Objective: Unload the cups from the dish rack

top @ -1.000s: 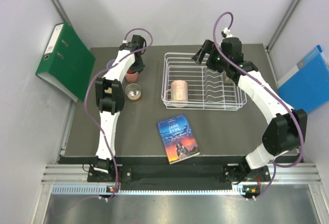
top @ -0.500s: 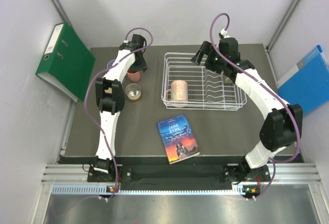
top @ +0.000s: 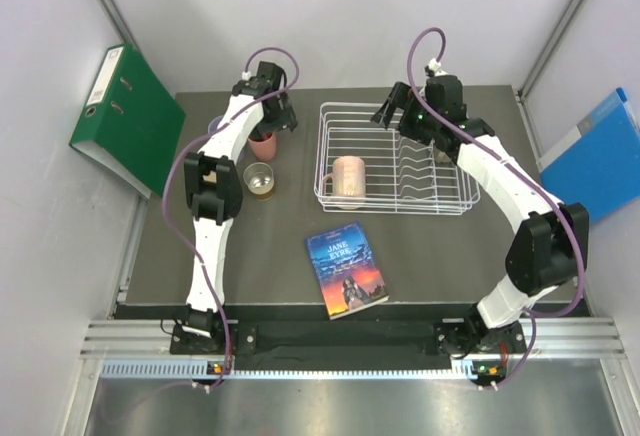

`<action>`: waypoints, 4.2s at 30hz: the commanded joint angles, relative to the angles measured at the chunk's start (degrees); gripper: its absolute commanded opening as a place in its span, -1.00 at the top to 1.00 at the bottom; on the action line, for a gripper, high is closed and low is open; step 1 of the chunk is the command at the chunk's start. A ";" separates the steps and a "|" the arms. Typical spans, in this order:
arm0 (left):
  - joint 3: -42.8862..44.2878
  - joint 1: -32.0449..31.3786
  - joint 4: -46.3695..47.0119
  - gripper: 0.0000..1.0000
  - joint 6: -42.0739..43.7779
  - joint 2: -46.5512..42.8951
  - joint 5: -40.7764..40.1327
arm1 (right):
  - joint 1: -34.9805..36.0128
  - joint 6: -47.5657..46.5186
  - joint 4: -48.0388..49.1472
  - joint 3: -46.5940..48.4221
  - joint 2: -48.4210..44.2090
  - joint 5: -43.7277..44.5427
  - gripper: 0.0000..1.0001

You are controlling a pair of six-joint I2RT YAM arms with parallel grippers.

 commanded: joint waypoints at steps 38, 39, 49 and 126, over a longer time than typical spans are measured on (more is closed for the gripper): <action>-47.51 -31.13 23.77 -0.97 -0.11 -53.89 -4.68 | -3.59 3.13 -10.86 -1.53 2.64 31.37 -0.43; -48.49 -31.13 24.47 -0.97 -0.29 -54.86 -5.03 | -3.86 3.75 -10.25 -1.88 2.37 30.94 -0.42; -52.37 -32.01 23.25 -0.97 -1.87 -58.29 -5.73 | -4.30 7.98 -9.19 -3.64 5.88 32.07 -0.40; -50.08 -31.92 25.98 -0.98 2.79 -48.01 -5.56 | -10.72 3.94 -3.12 -3.82 13.19 31.37 1.00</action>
